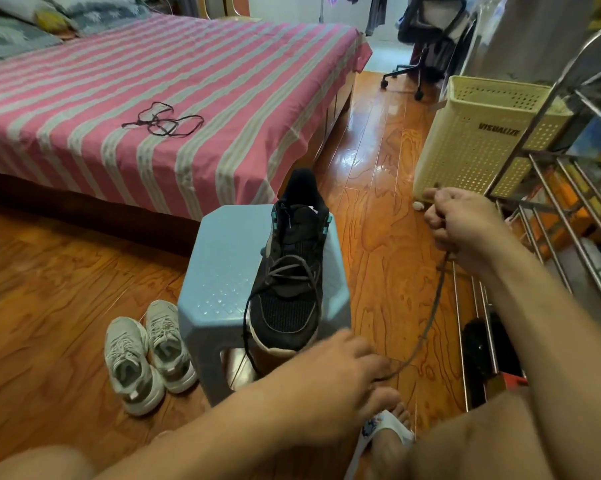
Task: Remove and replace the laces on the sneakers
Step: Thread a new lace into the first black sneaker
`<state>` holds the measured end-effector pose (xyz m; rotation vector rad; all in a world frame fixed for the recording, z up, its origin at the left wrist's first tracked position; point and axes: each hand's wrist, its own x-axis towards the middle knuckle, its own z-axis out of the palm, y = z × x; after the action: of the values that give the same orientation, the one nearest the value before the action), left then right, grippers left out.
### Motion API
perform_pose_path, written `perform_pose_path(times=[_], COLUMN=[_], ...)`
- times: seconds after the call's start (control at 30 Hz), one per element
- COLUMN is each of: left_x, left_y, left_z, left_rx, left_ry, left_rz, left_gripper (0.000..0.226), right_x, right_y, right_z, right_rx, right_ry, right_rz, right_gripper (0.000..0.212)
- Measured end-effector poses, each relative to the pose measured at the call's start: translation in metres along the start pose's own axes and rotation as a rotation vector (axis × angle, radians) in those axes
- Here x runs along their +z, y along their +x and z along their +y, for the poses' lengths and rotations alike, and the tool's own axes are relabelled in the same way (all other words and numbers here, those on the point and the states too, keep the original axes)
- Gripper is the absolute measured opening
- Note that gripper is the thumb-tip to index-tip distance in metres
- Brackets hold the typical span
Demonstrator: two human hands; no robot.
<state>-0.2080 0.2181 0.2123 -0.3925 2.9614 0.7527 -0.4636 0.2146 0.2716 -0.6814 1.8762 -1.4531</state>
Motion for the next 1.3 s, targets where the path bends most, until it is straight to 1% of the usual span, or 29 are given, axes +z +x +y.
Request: perform_pose_path(times=[0.03, 0.07, 0.1, 0.13, 0.17, 0.2, 0.23, 0.27, 0.3, 0.37, 0.43, 0.47, 0.5, 0.57, 0.63, 0.73, 0.8, 0.9, 0.97, 1.0, 1.03, 1.07, 1.1, 1.13, 1.17, 1.2, 1.23, 1.3], left_x=[-0.005, -0.010, -0.018, -0.027, -0.038, -0.047, -0.052, -0.053, -0.051, -0.048, -0.045, -0.042, -0.041, -0.039, -0.038, -0.037, -0.035, -0.035, -0.040, -0.043, -0.046, -0.050, -0.054, -0.059, -0.061, -0.061, -0.061, -0.062], left_y=[0.001, 0.004, 0.008, 0.012, 0.015, 0.017, 0.018, 0.018, 0.015, 0.008, 0.004, 0.004, 0.005, 0.006, 0.007, 0.007, 0.008, 0.012, 0.013, 0.013, 0.012, 0.012, 0.012, 0.011, 0.013, 0.016, 0.019, 0.024], left_z=[-0.001, -0.006, -0.014, -0.025, -0.035, -0.045, -0.052, -0.056, -0.054, -0.036, -0.021, -0.018, -0.017, -0.020, -0.023, -0.025, -0.027, -0.021, -0.021, -0.023, -0.027, -0.033, -0.040, -0.044, -0.047, -0.051, -0.053, -0.055], left_rx=[0.033, 0.044, 0.016, -0.069, -0.201, -0.336, -0.425, -0.452, -0.431, -0.380, -0.382, -0.407, -0.443, -0.525, -0.580, -0.580, -0.577, -0.562, -0.579, -0.583, -0.582, -0.572, -0.548, -0.531, -0.534, -0.553, -0.591, -0.659], left_ry=[0.037, 0.068, 0.090, 0.103, 0.094, 0.057, 0.008, -0.051, -0.146, -0.465, -0.814, -0.943, -1.057, -1.267, -1.381, -1.325, -1.244, -1.200, -1.212, -1.175, -1.061, -0.869, -0.643, -0.422, -0.233, -0.120, -0.074, -0.100], left_rz=[0.175, 0.378, 0.578, 0.737, 0.829, 0.857, 0.852, 0.847, 0.831, 0.735, 0.613, 0.580, 0.574, 0.618, 0.658, 0.680, 0.675, 0.646, 0.638, 0.644, 0.664, 0.707, 0.756, 0.771, 0.746, 0.706, 0.664, 0.615], left_gripper=[0.039, 0.034, 0.026, 0.019, 0.016, 0.015, 0.015, 0.016, 0.018, 0.024, 0.029, 0.029, 0.029, 0.024, 0.015, 0.015, 0.015, 0.017, 0.018, 0.018, 0.018, 0.016, 0.012, 0.008, 0.015, 0.024, 0.031, 0.031], right_x=[0.001, 0.004, 0.008, 0.013, 0.019, 0.025, 0.029, 0.032, 0.034, 0.037, 0.044, 0.048, 0.052, 0.056, 0.054, 0.051, 0.053, 0.064, 0.071, 0.073, 0.074, 0.074, 0.074, 0.074, 0.073, 0.072, 0.071, 0.073], right_y=[-0.003, -0.007, -0.013, -0.019, -0.025, -0.030, -0.034, -0.037, -0.041, -0.049, -0.057, -0.060, -0.062, -0.064, -0.064, -0.066, -0.068, -0.070, -0.075, -0.077, -0.078, -0.077, -0.075, -0.071, -0.067, -0.062, -0.059, -0.054], right_z=[-0.001, -0.001, -0.002, -0.002, -0.001, 0.001, 0.001, 0.002, 0.002, 0.003, 0.006, 0.009, 0.011, 0.013, 0.012, 0.009, 0.010, 0.012, 0.013, 0.012, 0.011, 0.010, 0.011, 0.012, 0.014, 0.018, 0.021, 0.028], right_rx=[-0.008, -0.009, -0.007, -0.001, 0.013, 0.037, 0.060, 0.072, 0.069, 0.052, 0.050, 0.055, 0.060, 0.067, 0.086, 0.134, 0.147, 0.063, -0.004, -0.023, -0.048, -0.095, -0.160, -0.223, -0.251, -0.238, -0.196, -0.111], right_ry=[0.005, 0.018, 0.032, 0.046, 0.064, 0.081, 0.085, 0.065, 0.022, -0.075, -0.141, -0.154, -0.159, -0.190, -0.259, -0.343, -0.272, -0.146, -0.164, -0.161, -0.151, -0.151, -0.179, -0.235, -0.299, -0.355, -0.392, -0.410], right_rz=[-0.047, -0.105, -0.157, -0.195, -0.229, -0.265, -0.303, -0.338, -0.374, -0.454, -0.534, -0.564, -0.592, -0.646, -0.688, -0.735, -0.690, -0.592, -0.591, -0.591, -0.577, -0.546, -0.487, -0.406, -0.329, -0.282, -0.265, -0.260], right_gripper=[0.029, 0.029, 0.028, 0.026, 0.025, 0.025, 0.024, 0.023, 0.021, 0.020, 0.021, 0.021, 0.020, 0.018, 0.017, 0.016, 0.017, 0.019, 0.019, 0.018, 0.019, 0.020, 0.020, 0.017, 0.014, 0.014, 0.015, 0.015])
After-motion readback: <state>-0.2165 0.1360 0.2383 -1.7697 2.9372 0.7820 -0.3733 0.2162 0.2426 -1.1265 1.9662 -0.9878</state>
